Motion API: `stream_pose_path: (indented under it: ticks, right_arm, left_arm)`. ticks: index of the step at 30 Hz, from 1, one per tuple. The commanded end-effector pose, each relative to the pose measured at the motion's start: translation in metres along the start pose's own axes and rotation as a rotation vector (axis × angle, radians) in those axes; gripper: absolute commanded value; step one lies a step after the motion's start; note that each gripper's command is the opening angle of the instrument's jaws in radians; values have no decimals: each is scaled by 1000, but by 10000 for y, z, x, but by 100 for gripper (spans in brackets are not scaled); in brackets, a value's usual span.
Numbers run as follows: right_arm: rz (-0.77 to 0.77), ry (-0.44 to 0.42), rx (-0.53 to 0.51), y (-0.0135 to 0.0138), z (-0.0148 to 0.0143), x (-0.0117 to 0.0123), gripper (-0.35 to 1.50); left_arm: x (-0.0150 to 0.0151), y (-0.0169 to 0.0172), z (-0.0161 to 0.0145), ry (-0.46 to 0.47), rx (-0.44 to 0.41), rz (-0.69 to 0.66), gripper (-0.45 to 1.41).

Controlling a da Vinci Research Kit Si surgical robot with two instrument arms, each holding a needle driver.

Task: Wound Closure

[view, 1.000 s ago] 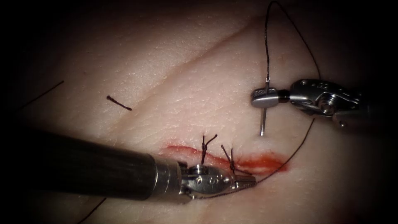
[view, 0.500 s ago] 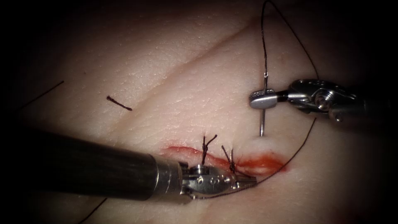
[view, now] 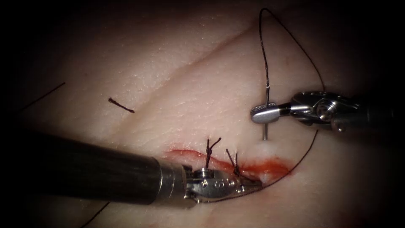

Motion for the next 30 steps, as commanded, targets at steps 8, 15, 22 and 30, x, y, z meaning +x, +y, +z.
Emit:
stream_pose_path:
  ticks: [8,15,22,30]
  right_arm:
    - [35,-14,25,-11,18,-24,-35]
    - [48,-19,38,-19,25,-44,-35]
    - [60,38,44,-20,21,-40,-35]
    - [-167,141,-9,-8,2,-4,111]
  left_arm:
    - [-3,1,4,-1,-3,-1,-13]
    - [-2,2,3,-1,-3,4,-13]
    - [-1,1,2,-1,-4,3,-13]
    - [-1,3,1,-1,-4,3,-13]
